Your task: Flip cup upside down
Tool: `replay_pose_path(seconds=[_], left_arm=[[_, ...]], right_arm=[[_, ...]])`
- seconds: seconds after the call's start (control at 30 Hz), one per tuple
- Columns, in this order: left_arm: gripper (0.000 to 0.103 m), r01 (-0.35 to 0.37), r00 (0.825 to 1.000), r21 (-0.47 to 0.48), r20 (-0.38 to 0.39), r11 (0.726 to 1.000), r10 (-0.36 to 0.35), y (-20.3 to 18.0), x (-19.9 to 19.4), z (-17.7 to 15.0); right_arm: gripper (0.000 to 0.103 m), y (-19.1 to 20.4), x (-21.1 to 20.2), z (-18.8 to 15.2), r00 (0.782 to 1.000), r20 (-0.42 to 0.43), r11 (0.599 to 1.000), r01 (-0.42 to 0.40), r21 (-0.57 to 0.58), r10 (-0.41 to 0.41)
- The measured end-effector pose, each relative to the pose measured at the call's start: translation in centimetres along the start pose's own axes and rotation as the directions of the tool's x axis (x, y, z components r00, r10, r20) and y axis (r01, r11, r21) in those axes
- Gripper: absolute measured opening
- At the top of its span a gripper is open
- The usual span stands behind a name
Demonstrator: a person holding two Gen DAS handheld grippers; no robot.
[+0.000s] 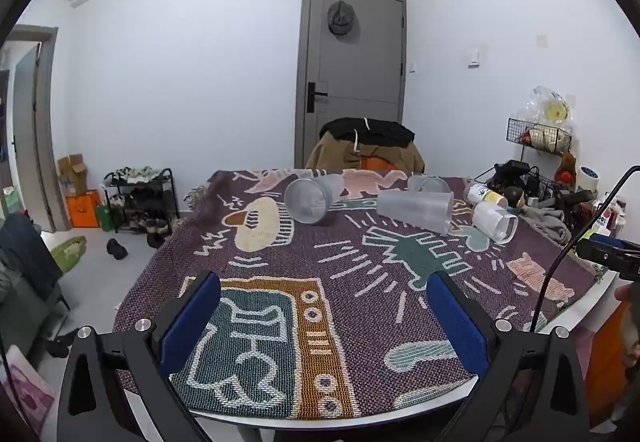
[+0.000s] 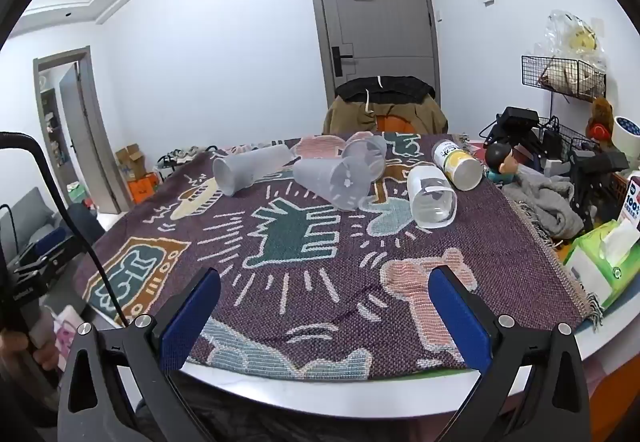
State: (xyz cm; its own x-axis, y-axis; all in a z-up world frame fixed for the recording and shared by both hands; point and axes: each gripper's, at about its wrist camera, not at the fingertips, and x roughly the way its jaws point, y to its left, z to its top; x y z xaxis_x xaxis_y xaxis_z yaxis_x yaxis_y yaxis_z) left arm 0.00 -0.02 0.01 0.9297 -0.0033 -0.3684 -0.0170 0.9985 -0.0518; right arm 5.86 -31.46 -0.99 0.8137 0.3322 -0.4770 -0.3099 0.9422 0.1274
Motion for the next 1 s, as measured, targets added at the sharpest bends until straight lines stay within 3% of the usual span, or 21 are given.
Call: replay_pose_path(seconds=[0.47, 1.0], left_arm=[[0.103, 0.051, 0.998, -0.006, 0.027, 0.999, -0.051, 0.2, -0.5, 0.2], [0.103, 0.050, 0.998, -0.017, 0.034, 0.999, -0.050, 0.2, -0.8, -0.1]], right_arm=[[0.103, -0.2, -0.5, 0.0, 1.000, 0.005, 1.000, 0.013, -0.004, -0.013], [0.103, 0.2, 0.0, -0.1, 1.000, 0.001, 0.999, 0.019, -0.031, -0.019]])
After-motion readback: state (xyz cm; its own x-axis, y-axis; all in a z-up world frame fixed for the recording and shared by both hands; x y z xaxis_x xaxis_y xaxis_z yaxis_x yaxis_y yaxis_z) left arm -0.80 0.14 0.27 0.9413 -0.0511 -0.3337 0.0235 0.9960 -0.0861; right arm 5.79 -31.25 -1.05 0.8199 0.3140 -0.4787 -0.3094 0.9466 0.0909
